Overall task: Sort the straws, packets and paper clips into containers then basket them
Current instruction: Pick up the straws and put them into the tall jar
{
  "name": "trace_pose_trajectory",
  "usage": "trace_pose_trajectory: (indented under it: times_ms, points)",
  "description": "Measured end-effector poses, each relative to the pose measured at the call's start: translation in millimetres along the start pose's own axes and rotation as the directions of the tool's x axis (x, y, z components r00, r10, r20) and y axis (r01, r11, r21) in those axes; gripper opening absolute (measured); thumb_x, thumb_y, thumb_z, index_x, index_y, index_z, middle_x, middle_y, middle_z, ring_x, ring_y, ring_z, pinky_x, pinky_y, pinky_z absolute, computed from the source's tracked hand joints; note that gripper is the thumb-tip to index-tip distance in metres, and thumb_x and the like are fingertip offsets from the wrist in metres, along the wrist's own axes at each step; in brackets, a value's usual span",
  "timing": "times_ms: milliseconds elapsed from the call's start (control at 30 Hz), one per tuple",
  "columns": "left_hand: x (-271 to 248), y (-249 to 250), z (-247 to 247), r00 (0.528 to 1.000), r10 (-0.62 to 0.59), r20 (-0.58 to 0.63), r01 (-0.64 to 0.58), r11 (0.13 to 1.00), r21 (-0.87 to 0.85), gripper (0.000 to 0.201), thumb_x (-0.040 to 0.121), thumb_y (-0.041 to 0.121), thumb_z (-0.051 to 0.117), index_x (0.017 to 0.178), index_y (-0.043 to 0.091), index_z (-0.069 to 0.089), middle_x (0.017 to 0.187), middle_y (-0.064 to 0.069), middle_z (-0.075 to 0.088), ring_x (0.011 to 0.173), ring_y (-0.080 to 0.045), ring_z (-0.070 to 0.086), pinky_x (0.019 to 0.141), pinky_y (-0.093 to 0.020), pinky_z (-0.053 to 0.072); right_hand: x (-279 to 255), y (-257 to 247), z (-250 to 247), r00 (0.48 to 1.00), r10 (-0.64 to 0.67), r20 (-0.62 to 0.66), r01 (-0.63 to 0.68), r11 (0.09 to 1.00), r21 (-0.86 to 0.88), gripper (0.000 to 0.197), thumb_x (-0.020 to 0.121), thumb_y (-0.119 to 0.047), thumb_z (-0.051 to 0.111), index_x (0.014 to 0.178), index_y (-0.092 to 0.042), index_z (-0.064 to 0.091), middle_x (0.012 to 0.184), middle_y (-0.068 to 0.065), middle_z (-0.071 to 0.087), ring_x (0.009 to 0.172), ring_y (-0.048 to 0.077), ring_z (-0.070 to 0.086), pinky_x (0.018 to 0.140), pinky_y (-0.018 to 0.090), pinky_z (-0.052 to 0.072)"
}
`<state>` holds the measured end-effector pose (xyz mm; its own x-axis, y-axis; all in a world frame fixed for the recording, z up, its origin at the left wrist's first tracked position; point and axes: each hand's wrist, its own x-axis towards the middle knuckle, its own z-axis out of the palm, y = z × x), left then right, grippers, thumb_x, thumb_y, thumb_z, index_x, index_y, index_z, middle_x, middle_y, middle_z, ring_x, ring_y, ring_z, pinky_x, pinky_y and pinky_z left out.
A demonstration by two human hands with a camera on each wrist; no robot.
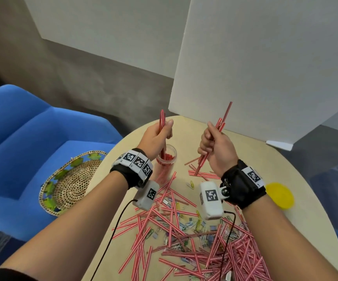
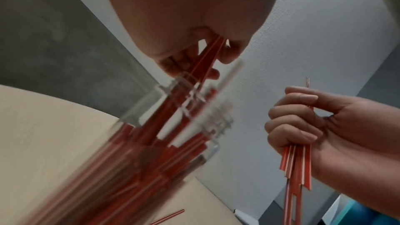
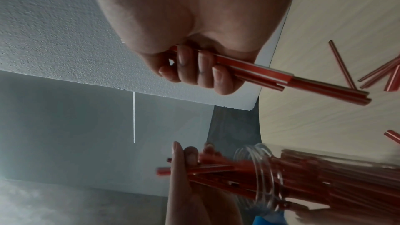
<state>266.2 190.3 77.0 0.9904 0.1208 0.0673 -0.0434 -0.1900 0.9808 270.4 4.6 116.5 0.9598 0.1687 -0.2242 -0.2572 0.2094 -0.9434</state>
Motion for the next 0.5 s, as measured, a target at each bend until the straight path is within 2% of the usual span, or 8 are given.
trace_pose_trajectory:
  times_ms: [100, 167, 233, 367, 400, 433, 500]
  points:
    - [-7, -5, -3, 0.997, 0.080, -0.008, -0.080, 0.996, 0.034, 0.034, 0.099, 0.042, 0.046, 0.084, 0.013, 0.058, 0.076, 0.005, 0.054, 0.069, -0.005, 0.050, 0.072, -0.024, 0.042, 0, 6, -3, 1.000, 0.006, -0.001, -0.006, 1.000, -0.009, 0.042, 0.104, -0.034, 0.044, 0.066, -0.017, 0.041, 0.059, -0.002, 0.021, 0.050, 0.012, 0.020, 0.051, 0.027, 0.024]
    - [-11, -3, -5, 0.988, 0.137, -0.065, -0.137, 0.991, 0.004, 0.026, 0.101, 0.036, 0.045, 0.098, 0.016, 0.060, 0.078, 0.015, 0.053, 0.074, -0.003, 0.049, 0.072, -0.020, 0.041, 0, 9, -5, 1.000, 0.003, 0.004, -0.003, 1.000, -0.025, 0.043, 0.105, -0.035, 0.042, 0.066, -0.016, 0.041, 0.058, -0.003, 0.022, 0.050, 0.012, 0.021, 0.052, 0.028, 0.024]
    - [-12, -3, -8, 0.973, 0.204, -0.103, -0.200, 0.979, 0.049, 0.025, 0.103, 0.027, 0.043, 0.102, 0.017, 0.065, 0.081, 0.020, 0.054, 0.078, -0.003, 0.050, 0.071, -0.016, 0.038, 0, 11, -8, 1.000, -0.006, -0.003, 0.006, 0.999, -0.041, 0.043, 0.105, -0.037, 0.040, 0.067, -0.016, 0.040, 0.058, -0.003, 0.023, 0.050, 0.013, 0.021, 0.053, 0.029, 0.026]
    - [-11, -13, -16, 0.962, 0.271, 0.025, -0.265, 0.916, 0.301, 0.019, 0.098, 0.028, 0.056, 0.102, 0.027, 0.074, 0.085, 0.010, 0.056, 0.073, -0.006, 0.047, 0.067, -0.012, 0.034, 0, 3, -5, 0.998, -0.067, -0.018, 0.066, 0.997, -0.036, 0.044, 0.107, -0.038, 0.034, 0.068, -0.017, 0.037, 0.055, -0.004, 0.025, 0.049, 0.014, 0.026, 0.057, 0.032, 0.037]
    - [-13, -17, -18, 0.959, 0.284, 0.020, -0.274, 0.903, 0.330, 0.017, 0.096, 0.027, 0.059, 0.105, 0.027, 0.074, 0.085, 0.011, 0.056, 0.073, -0.006, 0.046, 0.067, -0.011, 0.034, 0, -2, -3, 0.996, -0.093, -0.017, 0.092, 0.995, -0.033, 0.044, 0.107, -0.038, 0.032, 0.069, -0.017, 0.036, 0.055, -0.004, 0.026, 0.049, 0.014, 0.028, 0.059, 0.033, 0.040]
    - [-16, -23, -21, 0.954, 0.298, -0.024, -0.274, 0.903, 0.330, 0.017, 0.095, 0.025, 0.060, 0.108, 0.027, 0.072, 0.085, 0.012, 0.056, 0.074, -0.005, 0.048, 0.067, -0.010, 0.035, 0, -9, 1, 0.992, -0.123, -0.013, 0.122, 0.992, -0.028, 0.044, 0.107, -0.038, 0.031, 0.069, -0.017, 0.037, 0.055, -0.004, 0.027, 0.049, 0.015, 0.030, 0.062, 0.033, 0.043]
    - [-26, -35, -26, 0.948, 0.241, -0.210, -0.184, 0.948, 0.262, 0.018, 0.096, 0.024, 0.058, 0.111, 0.024, 0.068, 0.089, 0.012, 0.060, 0.078, -0.003, 0.052, 0.068, -0.008, 0.038, 3, -22, 12, 0.982, -0.189, -0.007, 0.189, 0.982, 0.016, 0.044, 0.107, -0.037, 0.028, 0.070, -0.016, 0.037, 0.055, -0.003, 0.027, 0.050, 0.015, 0.031, 0.064, 0.033, 0.046]
